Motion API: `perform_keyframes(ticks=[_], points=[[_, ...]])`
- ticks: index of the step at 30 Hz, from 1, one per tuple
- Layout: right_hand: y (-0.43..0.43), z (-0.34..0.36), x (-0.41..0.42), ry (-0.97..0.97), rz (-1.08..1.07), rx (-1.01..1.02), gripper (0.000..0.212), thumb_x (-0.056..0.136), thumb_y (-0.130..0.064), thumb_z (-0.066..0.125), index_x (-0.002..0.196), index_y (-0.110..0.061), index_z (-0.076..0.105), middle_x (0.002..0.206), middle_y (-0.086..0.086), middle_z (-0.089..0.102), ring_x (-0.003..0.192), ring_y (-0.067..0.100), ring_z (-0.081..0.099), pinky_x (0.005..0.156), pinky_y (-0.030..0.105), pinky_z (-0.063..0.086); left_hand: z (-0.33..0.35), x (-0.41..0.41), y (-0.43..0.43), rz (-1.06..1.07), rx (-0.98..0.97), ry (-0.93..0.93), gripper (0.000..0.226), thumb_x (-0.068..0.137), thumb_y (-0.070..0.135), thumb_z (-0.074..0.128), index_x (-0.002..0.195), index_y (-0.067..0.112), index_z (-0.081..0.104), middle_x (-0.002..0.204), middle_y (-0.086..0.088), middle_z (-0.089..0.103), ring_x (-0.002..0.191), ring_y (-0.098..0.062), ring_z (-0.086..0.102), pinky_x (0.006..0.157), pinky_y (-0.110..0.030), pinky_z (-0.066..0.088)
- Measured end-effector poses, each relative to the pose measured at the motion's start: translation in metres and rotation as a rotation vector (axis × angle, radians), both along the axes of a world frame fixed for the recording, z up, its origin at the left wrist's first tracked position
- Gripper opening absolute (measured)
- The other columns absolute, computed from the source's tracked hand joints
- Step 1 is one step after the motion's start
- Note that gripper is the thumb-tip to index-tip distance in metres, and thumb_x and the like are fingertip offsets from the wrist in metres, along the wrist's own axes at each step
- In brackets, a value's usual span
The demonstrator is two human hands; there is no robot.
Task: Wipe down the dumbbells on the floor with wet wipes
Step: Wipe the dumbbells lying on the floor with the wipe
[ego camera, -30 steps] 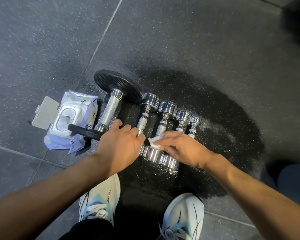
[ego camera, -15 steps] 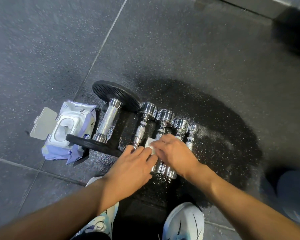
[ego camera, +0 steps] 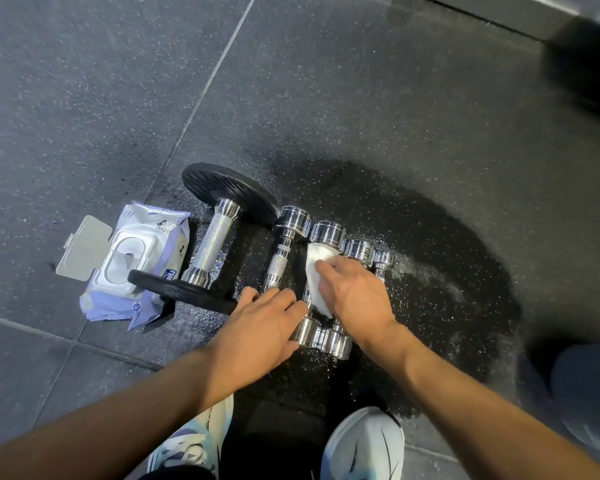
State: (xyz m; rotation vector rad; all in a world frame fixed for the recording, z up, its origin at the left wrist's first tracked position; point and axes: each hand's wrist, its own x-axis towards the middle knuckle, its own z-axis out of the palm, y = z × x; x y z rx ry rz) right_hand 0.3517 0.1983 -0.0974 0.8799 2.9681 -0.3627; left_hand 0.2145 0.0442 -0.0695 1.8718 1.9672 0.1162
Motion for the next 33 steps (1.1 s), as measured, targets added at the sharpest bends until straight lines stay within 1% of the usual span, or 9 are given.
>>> perform_keyframes(ticks=[4, 6, 9, 14, 17, 21, 25, 29, 33], points=[[-0.008, -0.005, 0.012, -0.017, 0.096, 0.004, 0.026, 0.099, -0.019, 0.056, 0.124, -0.023, 0.058, 0.085, -0.004, 0.059, 0.076, 0.016, 0.036, 0.071, 0.033, 0.044, 0.0, -0.001, 0.001, 0.006, -0.022, -0.026, 0.043, 0.084, 0.042, 0.073, 0.121, 0.026, 0.058, 0.115, 0.007, 0.056, 0.108, -0.017, 0.055, 0.088, -0.039, 0.039], [-0.017, -0.002, 0.021, 0.002, 0.168, -0.04, 0.024, 0.095, -0.023, 0.065, 0.117, -0.03, 0.06, 0.081, -0.011, 0.054, 0.078, 0.014, 0.041, 0.072, 0.03, 0.038, 0.0, -0.002, 0.001, 0.011, -0.015, -0.044, 0.044, 0.086, 0.043, 0.072, 0.125, 0.029, 0.055, 0.117, 0.009, 0.055, 0.111, -0.015, 0.053, 0.09, -0.038, 0.038], [-0.022, -0.002, 0.031, 0.049, 0.244, -0.138, 0.015, 0.099, -0.029, 0.058, 0.113, -0.034, 0.06, 0.078, -0.013, 0.055, 0.08, 0.013, 0.041, 0.073, 0.031, 0.034, -0.002, -0.003, 0.002, 0.032, -0.012, -0.081, 0.051, 0.09, 0.042, 0.068, 0.136, 0.032, 0.048, 0.124, 0.011, 0.051, 0.117, -0.012, 0.049, 0.096, -0.037, 0.035], [-0.007, -0.001, 0.012, -0.035, 0.162, -0.037, 0.025, 0.107, -0.037, 0.046, 0.127, -0.033, 0.06, 0.079, -0.009, 0.063, 0.084, 0.017, 0.045, 0.076, 0.034, 0.031, -0.002, -0.003, 0.002, 0.038, -0.008, -0.094, 0.042, 0.085, 0.043, 0.072, 0.122, 0.031, 0.056, 0.117, 0.012, 0.053, 0.113, -0.013, 0.052, 0.094, -0.04, 0.039], [-0.004, 0.001, 0.001, -0.041, 0.054, 0.046, 0.022, 0.102, -0.031, 0.056, 0.124, -0.03, 0.06, 0.075, -0.008, 0.061, 0.078, 0.02, 0.046, 0.075, 0.037, 0.03, -0.004, -0.004, 0.0, 0.036, -0.012, -0.088, 0.045, 0.081, 0.044, 0.076, 0.12, 0.033, 0.057, 0.114, 0.013, 0.055, 0.108, -0.013, 0.055, 0.09, -0.041, 0.043], [0.002, 0.0, -0.002, -0.074, 0.007, 0.103, 0.047, 0.087, -0.018, 0.074, 0.13, -0.026, 0.058, 0.083, -0.003, 0.065, 0.08, 0.021, 0.047, 0.075, 0.039, 0.031, -0.007, -0.004, 0.0, 0.049, -0.006, -0.108, 0.053, 0.076, 0.042, 0.082, 0.123, 0.031, 0.059, 0.113, 0.013, 0.059, 0.105, -0.013, 0.058, 0.086, -0.041, 0.047], [-0.006, 0.005, 0.01, -0.114, 0.131, 0.06, 0.046, 0.096, -0.021, 0.062, 0.14, -0.029, 0.052, 0.092, -0.002, 0.064, 0.088, 0.02, 0.046, 0.081, 0.039, 0.033, -0.006, -0.006, 0.0, 0.05, -0.001, -0.134, 0.048, 0.078, 0.04, 0.081, 0.121, 0.034, 0.058, 0.112, 0.016, 0.056, 0.106, -0.01, 0.056, 0.088, -0.04, 0.044], [-0.02, 0.004, 0.026, -0.175, 0.257, 0.006, 0.055, 0.098, -0.028, 0.062, 0.148, -0.036, 0.04, 0.095, -0.005, 0.061, 0.094, 0.019, 0.045, 0.079, 0.034, 0.016, -0.007, -0.007, 0.0, 0.053, -0.019, -0.136, 0.048, 0.077, 0.04, 0.081, 0.118, 0.036, 0.055, 0.109, 0.016, 0.055, 0.104, -0.01, 0.055, 0.086, -0.038, 0.042], [0.002, 0.007, 0.014, -0.213, 0.242, 0.055, 0.06, 0.099, -0.026, 0.057, 0.153, -0.036, 0.033, 0.105, -0.005, 0.064, 0.102, 0.021, 0.045, 0.085, 0.04, 0.023, -0.009, -0.007, 0.001, 0.051, -0.028, -0.15, 0.044, 0.08, 0.042, 0.078, 0.117, 0.037, 0.055, 0.111, 0.019, 0.052, 0.108, -0.008, 0.05, 0.086, -0.032, 0.032]])
